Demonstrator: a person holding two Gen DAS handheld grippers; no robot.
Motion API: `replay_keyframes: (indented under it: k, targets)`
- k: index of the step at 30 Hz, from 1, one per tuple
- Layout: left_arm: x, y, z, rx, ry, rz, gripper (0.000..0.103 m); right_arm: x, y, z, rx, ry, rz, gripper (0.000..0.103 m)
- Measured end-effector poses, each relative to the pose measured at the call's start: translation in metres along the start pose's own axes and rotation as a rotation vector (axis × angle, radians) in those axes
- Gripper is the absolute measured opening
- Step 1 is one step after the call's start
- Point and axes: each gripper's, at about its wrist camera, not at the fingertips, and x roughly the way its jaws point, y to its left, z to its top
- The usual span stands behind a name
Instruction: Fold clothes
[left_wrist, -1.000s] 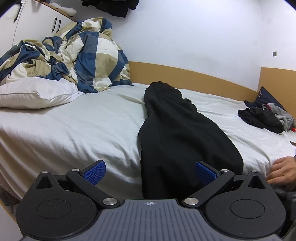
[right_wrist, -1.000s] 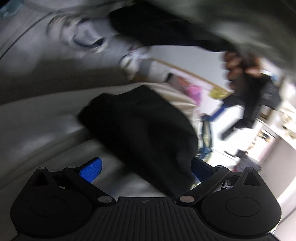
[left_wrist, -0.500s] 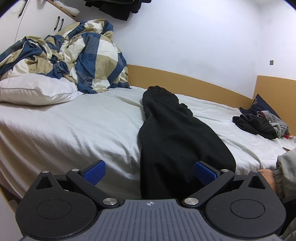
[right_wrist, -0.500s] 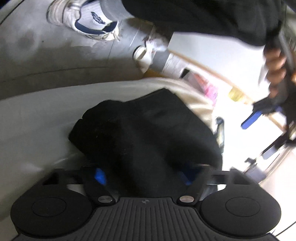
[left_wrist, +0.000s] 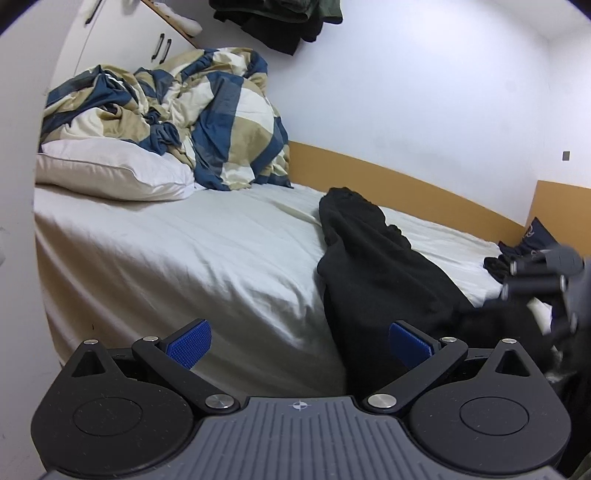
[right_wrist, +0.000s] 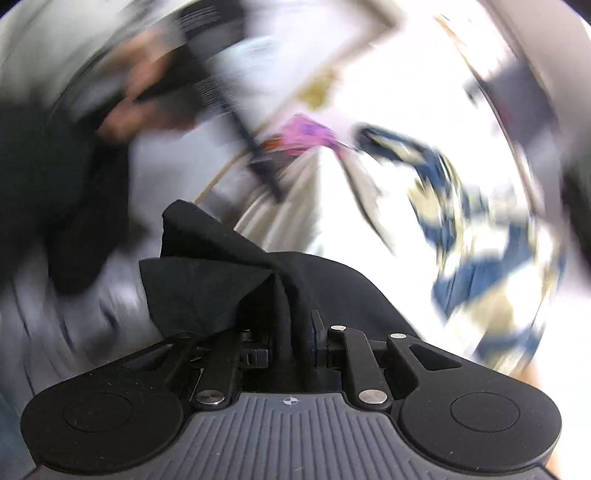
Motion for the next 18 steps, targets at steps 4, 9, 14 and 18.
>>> replay_keyframes:
  k: [4, 9, 14, 18]
  targets:
    - [0.002, 0.000, -0.001, -0.003, 0.013, -0.001, 0.102, 0.001, -0.076, 0.012, 0.461, 0.003, 0.081, 0.016]
    - [0.005, -0.016, -0.004, 0.073, 0.059, -0.121, 0.102, 0.004, -0.133, 0.014, 0.647, 0.024, 0.124, 0.016]
    - [-0.003, -0.092, -0.030, 0.520, -0.010, -0.105, 0.102, -0.008, -0.135, 0.023, 0.555, 0.031, 0.139, 0.016]
    - [0.000, -0.107, -0.035, 0.353, -0.055, -0.213, 0.102, -0.001, -0.134, 0.032, 0.497, 0.037, 0.139, 0.016]
